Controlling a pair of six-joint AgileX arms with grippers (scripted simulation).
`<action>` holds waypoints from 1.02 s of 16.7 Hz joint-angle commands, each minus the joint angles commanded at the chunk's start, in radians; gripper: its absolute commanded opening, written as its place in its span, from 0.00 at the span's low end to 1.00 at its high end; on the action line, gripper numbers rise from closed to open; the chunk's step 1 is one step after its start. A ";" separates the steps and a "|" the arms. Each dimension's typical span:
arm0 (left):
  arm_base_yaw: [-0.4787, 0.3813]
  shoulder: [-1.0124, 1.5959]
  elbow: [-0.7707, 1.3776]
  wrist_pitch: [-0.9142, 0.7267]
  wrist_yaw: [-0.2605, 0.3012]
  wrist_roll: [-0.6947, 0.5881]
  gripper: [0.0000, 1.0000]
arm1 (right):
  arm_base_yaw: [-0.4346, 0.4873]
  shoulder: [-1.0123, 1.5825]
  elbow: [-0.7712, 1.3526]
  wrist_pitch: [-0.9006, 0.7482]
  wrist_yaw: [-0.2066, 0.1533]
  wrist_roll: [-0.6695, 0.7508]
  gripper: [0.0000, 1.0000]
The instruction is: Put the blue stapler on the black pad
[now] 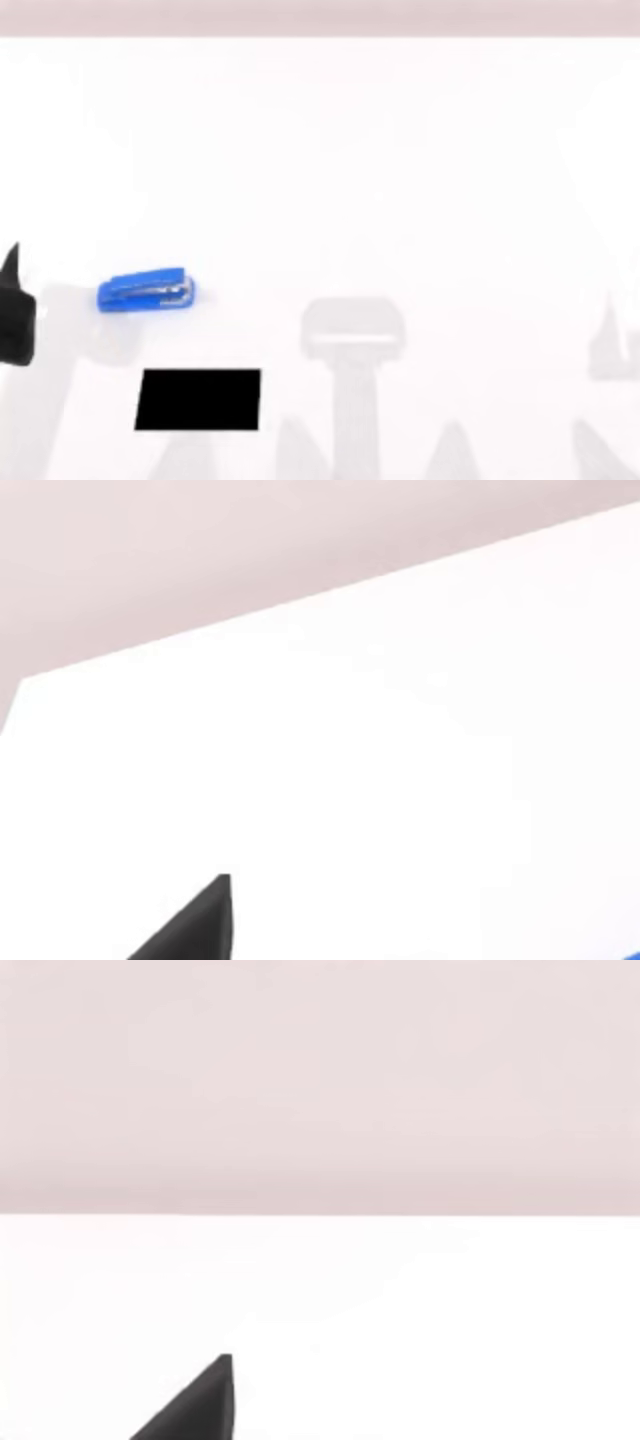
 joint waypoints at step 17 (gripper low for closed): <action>-0.189 1.467 1.139 -0.895 -0.005 0.900 1.00 | 0.000 0.000 0.000 0.000 0.000 0.000 1.00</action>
